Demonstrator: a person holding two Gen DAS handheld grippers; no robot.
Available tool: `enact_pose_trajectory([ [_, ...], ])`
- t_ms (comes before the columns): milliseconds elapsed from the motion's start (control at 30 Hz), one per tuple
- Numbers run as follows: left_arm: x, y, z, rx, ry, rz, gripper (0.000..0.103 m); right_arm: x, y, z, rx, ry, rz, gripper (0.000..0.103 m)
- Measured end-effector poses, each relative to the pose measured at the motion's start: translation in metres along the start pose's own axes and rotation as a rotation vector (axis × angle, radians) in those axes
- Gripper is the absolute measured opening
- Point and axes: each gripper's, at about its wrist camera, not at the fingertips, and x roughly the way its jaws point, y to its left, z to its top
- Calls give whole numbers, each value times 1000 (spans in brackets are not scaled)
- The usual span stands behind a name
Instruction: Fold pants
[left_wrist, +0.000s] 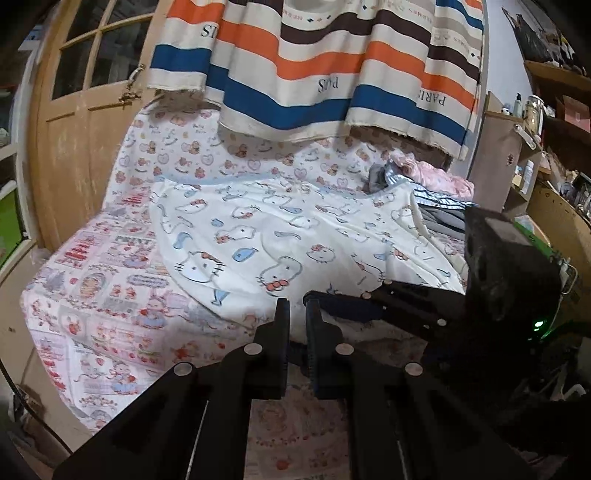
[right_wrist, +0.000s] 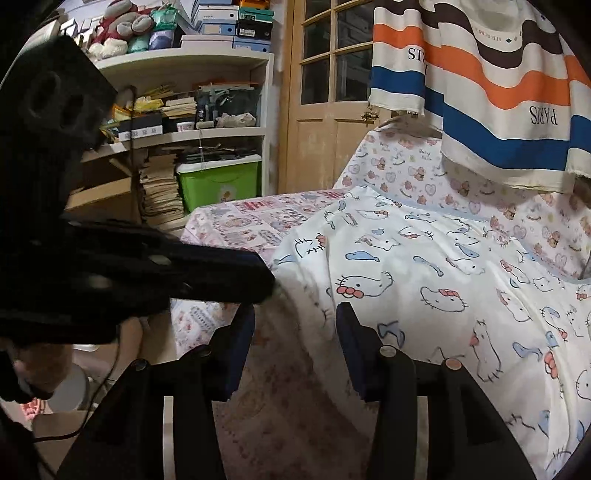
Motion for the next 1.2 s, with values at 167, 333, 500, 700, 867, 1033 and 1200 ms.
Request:
enact_pose_trajectory([
  [167,-10,17,2,-21,-33,64,8,11,0,-3,26,28,-48,22],
  [333,-12,40,-3,-44,-37,161,10,11,-11,2,125,12,-40,14],
  [500,-9,56,-5,-66,-21,239,16,16,-14,9,187,-8,-65,14],
  [700,-11,75,-2,-67,-23,321,36,23,-18,12,263,12,-149,14],
  [867,-15,91,10,-68,-35,359,68,22,-18,7,316,1,-149,14],
  [1033,-4,111,42,-45,-21,347,73,21,-19,8,354,24,-113,14],
  [1200,41,134,96,-89,47,241,71,11,-13,9,343,-3,-116,14],
])
